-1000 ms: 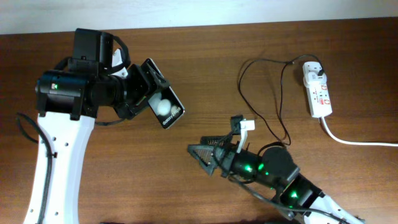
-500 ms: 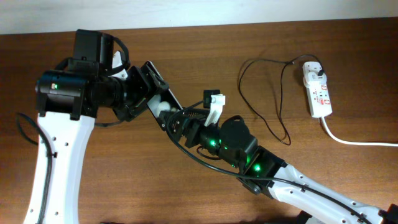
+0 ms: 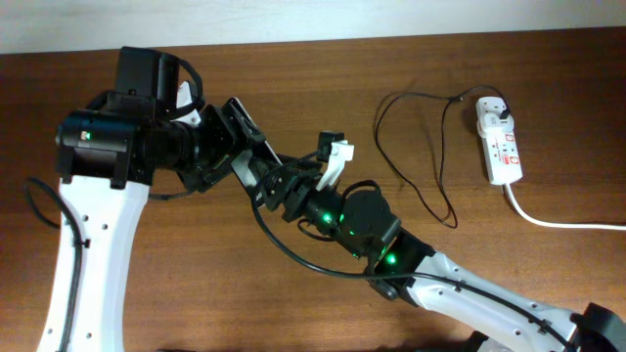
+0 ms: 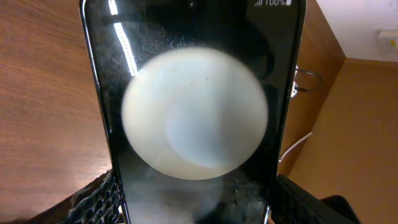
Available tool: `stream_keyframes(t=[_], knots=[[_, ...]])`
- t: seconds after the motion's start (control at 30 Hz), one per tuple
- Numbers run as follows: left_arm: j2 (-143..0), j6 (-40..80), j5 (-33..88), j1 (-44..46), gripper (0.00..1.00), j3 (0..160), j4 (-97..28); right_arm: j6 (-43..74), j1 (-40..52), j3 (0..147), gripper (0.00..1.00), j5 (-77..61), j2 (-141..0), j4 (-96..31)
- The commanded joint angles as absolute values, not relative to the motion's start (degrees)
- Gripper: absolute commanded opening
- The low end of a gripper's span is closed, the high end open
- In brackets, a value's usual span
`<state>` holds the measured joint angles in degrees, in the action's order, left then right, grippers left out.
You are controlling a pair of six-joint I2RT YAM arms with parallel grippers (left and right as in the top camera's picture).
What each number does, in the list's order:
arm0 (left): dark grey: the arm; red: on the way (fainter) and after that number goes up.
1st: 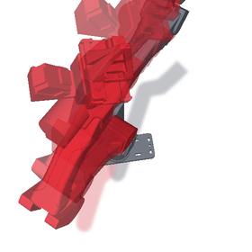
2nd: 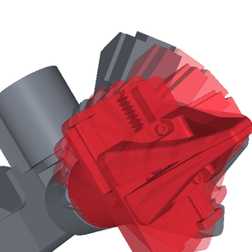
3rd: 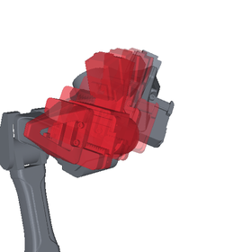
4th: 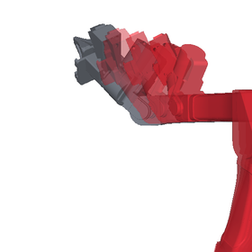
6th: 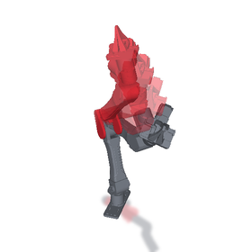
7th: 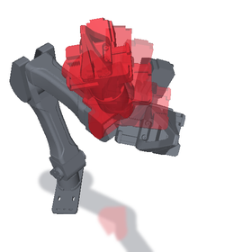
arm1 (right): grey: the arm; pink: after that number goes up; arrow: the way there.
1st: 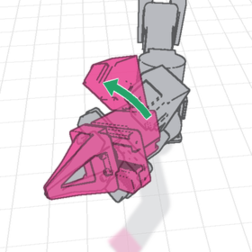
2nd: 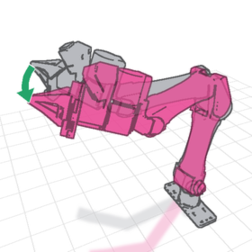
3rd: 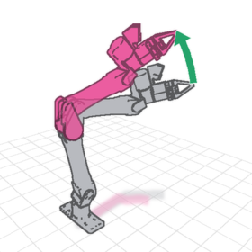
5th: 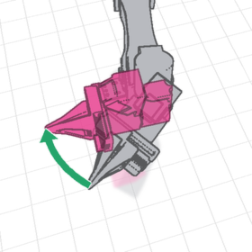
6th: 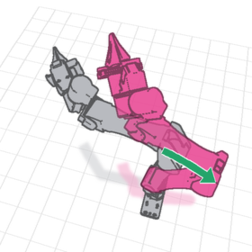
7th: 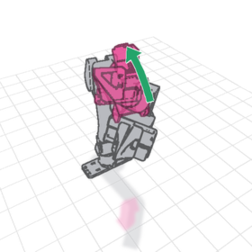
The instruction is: Plug charger to phone and switch on socket
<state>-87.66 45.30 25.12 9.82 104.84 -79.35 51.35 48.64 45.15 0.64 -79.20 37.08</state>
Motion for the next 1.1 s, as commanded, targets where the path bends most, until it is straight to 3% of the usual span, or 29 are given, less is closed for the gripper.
stream_keyframes(t=[0.0, 0.33, 0.9, 0.97, 1.07], knots=[[-87.48, 45.8, 25.74, 9.58, 0.4, 105.25, -79.13, 52.14, 49.17, 47.07, 0.55, 1.15, -80.01, 38.0], [-87.48, 45.82, 25.69, 9.67, 0.39, 105.25, -78.85, 56.47, 49.19, 47.99, 0.47, 0.19, -81.38, 39.13], [-87.48, 45.8, 25.69, 9.74, 0.43, 105.25, -78.65, 59.48, 49.17, 48.03, 0.13, -4.1, -81.38, 39.9], [-87.48, 45.8, 25.69, 9.61, 0.5, 105.25, -78.65, 59.48, 49.17, 48.03, 0.1, -4.75, -81.38, 39.88], [-87.31, 45.78, 25.65, 9.56, 0.95, 105.34, -77.97, 59.48, 49.06, 48.03, 0.09, -4.99, -81.36, 39.81]])
